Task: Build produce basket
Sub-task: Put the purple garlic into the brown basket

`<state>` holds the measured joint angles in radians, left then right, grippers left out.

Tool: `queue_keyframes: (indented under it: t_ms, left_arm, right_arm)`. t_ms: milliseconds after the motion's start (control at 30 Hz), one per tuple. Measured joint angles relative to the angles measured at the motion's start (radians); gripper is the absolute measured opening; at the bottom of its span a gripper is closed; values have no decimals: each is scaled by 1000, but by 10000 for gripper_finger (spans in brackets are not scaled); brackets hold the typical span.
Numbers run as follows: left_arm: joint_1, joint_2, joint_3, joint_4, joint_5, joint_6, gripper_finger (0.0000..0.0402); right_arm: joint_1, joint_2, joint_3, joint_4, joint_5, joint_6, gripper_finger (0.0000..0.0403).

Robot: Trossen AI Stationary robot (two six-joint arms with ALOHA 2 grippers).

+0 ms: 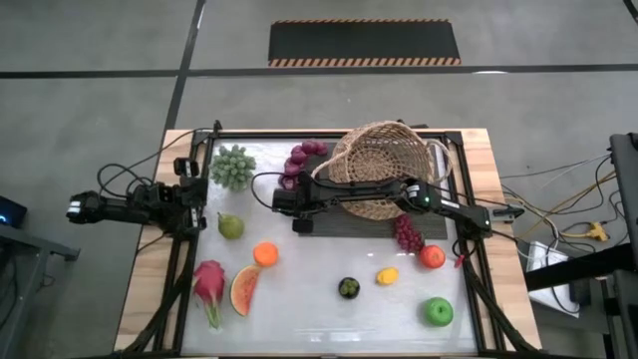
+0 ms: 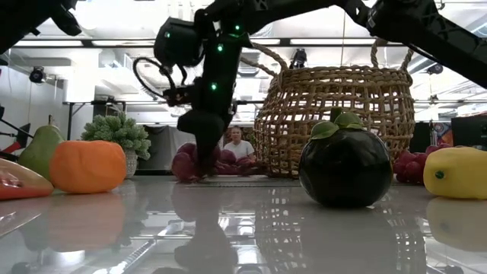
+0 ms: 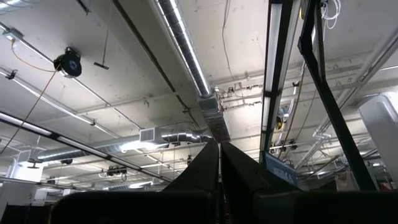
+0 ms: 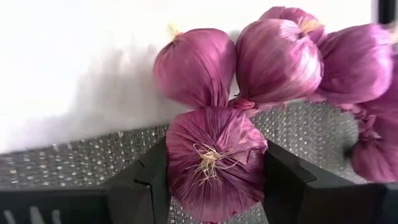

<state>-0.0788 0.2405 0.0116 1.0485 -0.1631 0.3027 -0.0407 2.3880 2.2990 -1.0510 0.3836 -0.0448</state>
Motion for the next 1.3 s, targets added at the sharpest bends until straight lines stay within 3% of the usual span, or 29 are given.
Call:
queue_keyframes:
  t_ms: [133,467,1100,1300]
  left_arm:
    - [0,0,0,2,0,0,0]
    - [0,0,0,9,0,0,0]
    - [0,0,-1,17,0,1,0]
    - [0,0,-1,17,0,1,0]
  right_arm:
    - [6,-20,58,-36,1,0,180]
    - [16,-202,51,-39,1,52,170]
    - [116,-612,51,235,12,35,169]
    - [156,-710,51,247,84,40,169]
